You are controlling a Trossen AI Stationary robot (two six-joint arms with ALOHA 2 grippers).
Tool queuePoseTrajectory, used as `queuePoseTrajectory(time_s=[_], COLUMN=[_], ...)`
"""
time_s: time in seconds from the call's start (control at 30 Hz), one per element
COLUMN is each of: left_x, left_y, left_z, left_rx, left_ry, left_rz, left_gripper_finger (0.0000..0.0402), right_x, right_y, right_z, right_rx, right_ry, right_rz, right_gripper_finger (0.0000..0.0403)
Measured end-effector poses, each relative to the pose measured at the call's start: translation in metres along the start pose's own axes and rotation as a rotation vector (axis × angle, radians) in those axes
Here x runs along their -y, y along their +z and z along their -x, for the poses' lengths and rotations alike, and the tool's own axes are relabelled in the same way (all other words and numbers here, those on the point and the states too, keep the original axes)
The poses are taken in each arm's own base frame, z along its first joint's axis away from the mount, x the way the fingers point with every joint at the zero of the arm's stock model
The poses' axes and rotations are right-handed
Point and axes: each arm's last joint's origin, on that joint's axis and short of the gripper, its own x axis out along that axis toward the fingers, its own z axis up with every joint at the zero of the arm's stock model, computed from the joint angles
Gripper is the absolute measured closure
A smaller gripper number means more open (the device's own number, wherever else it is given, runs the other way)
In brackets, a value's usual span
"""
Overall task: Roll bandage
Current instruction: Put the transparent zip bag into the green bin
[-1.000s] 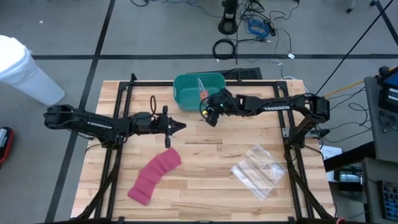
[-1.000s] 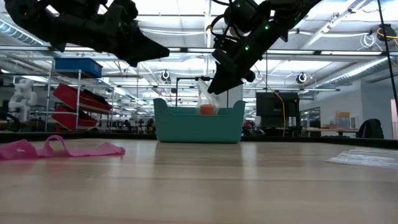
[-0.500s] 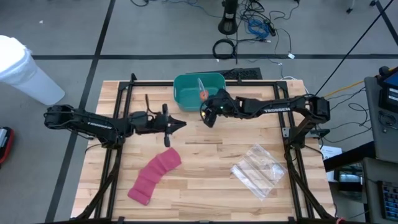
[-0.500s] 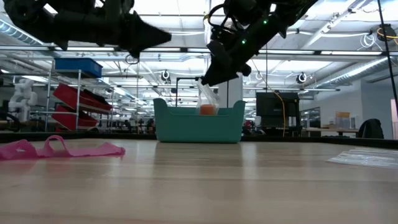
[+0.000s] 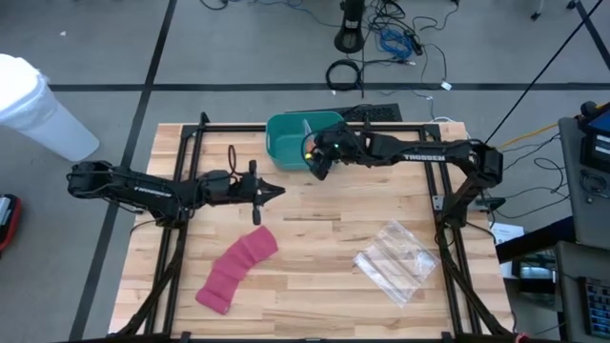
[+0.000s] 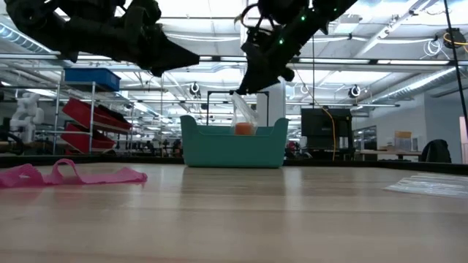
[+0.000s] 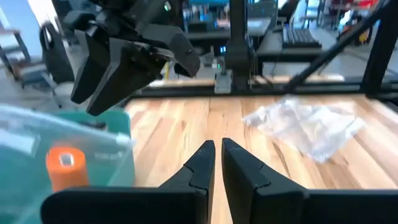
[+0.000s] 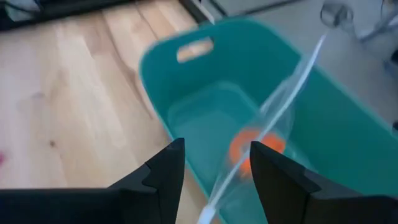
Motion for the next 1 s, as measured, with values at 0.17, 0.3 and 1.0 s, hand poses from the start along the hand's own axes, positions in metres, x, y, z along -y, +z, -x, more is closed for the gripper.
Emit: queuePoseTrajectory(time_s=[0.17, 0.3, 1.0], left_x=[0.0, 0.002, 0.003], left_y=[-0.005, -0.006, -0.007], left_z=[0.0, 0.0, 0.0], left_rx=[-0.057, -0.064, -0.075], left_ry=[0.006, 0.006, 0.009], left_rz=[0.049, 0.05, 0.047], left_gripper_finger=[0.0366, 0.0366, 0.0366], right_x=[0.007, 0.015, 0.03], right_y=[-0.004, -0.006, -0.007], right_z=[-0.013, -0.019, -0.052], right_rx=[-0.044, -0.054, -0.022], right_ry=[-0.027, -0.054, 0.119], right_rz=[-0.069, -0.104, -0.158], right_gripper_finger=[0.0236, 0.0237, 0.0398])
